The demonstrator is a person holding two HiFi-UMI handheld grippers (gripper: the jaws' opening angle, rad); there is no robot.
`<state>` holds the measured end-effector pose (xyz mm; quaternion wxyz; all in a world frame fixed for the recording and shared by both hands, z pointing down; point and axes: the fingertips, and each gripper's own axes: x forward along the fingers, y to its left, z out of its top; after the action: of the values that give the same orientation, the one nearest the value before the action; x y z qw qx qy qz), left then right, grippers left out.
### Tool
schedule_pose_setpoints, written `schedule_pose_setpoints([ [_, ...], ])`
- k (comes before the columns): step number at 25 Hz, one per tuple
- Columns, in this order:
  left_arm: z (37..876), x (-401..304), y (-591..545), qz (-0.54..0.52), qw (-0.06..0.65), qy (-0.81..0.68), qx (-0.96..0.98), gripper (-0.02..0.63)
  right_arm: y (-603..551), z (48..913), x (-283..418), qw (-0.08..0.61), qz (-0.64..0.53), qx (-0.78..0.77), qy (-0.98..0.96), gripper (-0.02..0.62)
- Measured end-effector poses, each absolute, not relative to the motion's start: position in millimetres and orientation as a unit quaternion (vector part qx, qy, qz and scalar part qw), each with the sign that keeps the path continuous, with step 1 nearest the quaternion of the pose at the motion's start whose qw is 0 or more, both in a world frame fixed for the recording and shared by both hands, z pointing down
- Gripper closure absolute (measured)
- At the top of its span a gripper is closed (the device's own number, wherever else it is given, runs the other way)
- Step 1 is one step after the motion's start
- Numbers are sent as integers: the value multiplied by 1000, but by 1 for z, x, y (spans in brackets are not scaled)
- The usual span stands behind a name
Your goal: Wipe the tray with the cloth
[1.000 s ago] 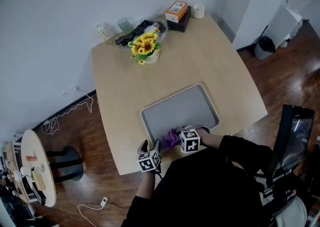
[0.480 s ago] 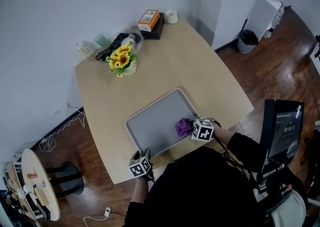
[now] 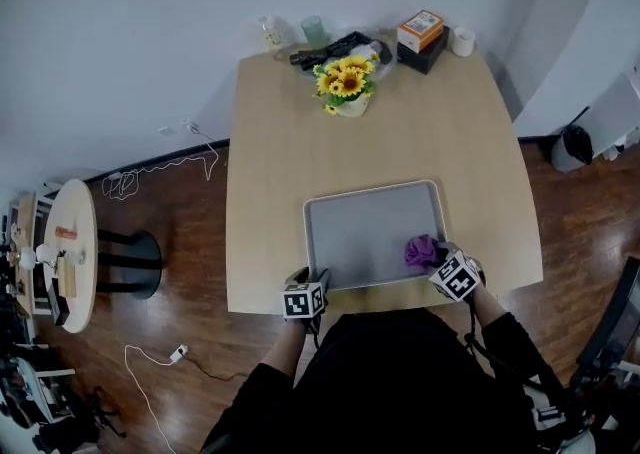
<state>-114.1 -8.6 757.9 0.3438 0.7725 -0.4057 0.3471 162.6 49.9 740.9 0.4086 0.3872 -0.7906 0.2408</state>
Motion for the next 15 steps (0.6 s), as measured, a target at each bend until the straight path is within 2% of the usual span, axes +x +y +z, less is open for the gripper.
schedule_pose_setpoints([
  [6, 760, -117, -8, 322, 372, -407, 769, 388, -18, 663, 229, 270, 234, 551, -754, 492],
  [9, 758, -117, -8, 329, 367, -401, 772, 388, -35, 634, 282, 247, 216, 625, -708, 492],
  [12, 754, -117, -9, 351, 336, -398, 778, 390, -33, 588, 315, 189, 193, 675, -687, 492],
  [15, 700, -120, -34, 316, 269, -423, 805, 390, -28, 527, 305, 135, 127, 680, -710, 492],
])
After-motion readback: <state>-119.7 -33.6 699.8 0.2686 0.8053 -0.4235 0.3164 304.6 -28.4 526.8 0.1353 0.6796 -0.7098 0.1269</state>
